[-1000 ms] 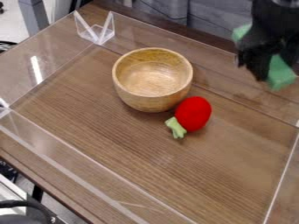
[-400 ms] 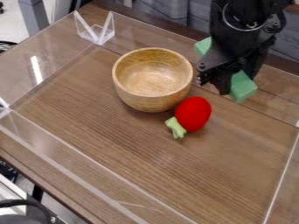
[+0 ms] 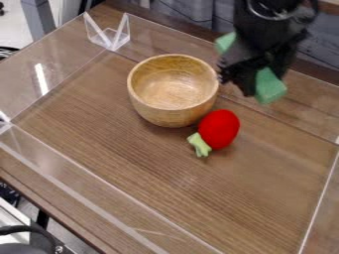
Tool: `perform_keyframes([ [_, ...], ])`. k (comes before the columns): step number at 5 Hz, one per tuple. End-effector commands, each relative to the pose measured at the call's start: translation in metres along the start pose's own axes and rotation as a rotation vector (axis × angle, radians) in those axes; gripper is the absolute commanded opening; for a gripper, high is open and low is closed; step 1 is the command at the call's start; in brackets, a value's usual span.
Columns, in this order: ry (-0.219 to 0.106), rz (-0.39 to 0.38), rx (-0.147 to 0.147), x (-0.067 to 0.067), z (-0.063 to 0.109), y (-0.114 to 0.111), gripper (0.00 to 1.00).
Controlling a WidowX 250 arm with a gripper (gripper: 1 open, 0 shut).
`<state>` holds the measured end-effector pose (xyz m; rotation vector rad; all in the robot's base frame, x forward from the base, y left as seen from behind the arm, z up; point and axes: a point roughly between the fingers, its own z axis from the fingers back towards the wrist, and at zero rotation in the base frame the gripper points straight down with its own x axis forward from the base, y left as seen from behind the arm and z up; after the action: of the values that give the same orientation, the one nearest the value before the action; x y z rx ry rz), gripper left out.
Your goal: Put the green stick in the brown bowl
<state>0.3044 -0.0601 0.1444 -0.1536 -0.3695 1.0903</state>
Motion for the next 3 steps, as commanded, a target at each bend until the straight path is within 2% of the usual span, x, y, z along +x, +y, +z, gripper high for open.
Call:
perform_keyframes([
  [1,-0.056,0.046,-0.040,0.029,0.013,0.013,0.00],
  [2,-0.109,0.091,-0.025,0.056,0.007,0.038,0.00],
  [3,-0.120,0.012,-0.047,0.073,-0.006,0.057,0.00],
])
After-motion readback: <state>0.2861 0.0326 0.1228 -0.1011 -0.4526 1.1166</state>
